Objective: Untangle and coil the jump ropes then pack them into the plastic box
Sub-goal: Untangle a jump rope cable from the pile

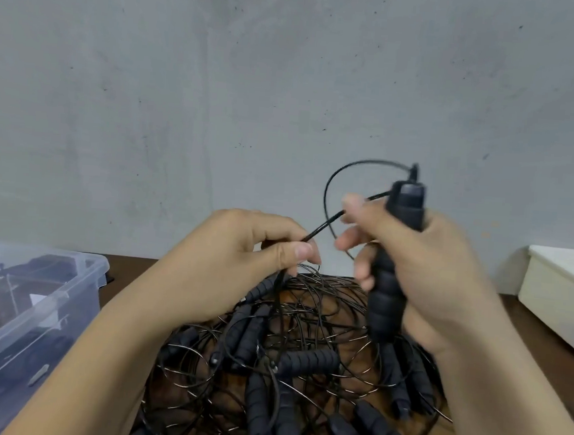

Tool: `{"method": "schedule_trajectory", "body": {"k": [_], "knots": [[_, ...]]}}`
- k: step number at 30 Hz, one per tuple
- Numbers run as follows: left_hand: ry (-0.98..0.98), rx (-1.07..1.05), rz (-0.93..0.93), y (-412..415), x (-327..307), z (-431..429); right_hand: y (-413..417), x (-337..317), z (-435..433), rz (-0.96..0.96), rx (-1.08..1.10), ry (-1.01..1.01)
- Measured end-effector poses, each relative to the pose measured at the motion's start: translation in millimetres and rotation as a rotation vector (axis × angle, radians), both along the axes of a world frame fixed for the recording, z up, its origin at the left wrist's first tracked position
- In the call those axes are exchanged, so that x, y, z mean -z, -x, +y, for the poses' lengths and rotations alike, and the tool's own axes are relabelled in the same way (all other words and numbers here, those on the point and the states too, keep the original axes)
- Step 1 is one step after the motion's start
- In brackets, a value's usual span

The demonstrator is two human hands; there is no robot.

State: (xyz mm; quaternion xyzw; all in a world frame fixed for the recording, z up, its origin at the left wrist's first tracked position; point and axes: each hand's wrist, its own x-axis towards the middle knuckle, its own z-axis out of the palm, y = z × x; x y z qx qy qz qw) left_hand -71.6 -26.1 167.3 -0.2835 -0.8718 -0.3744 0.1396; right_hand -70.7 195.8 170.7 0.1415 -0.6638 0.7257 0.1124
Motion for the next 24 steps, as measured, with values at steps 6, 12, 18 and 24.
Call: {"method": "schedule_trajectory", "body": {"k": [6, 12, 18, 24], "knots": [[0.001, 0.053, -0.003, -2.4, 2.5, 5.8, 2.3, 10.9, -10.1, 0.037, -0.083, -0.104], [0.027, 0.022, 0.076, 0.0, 2.9, 8.2, 0.6, 7.5, -5.8, 0.118, 0.025, 0.011], [0.098, -0.07, -0.001, 5.4, 5.4, -2.0, 0.8, -8.6, 18.0, 0.155, 0.181, 0.248], [0.173, -0.106, -0.021, 8.7, 1.7, -6.5, 0.4, -10.3, 28.4, 0.201, 0.246, 0.362]]}}
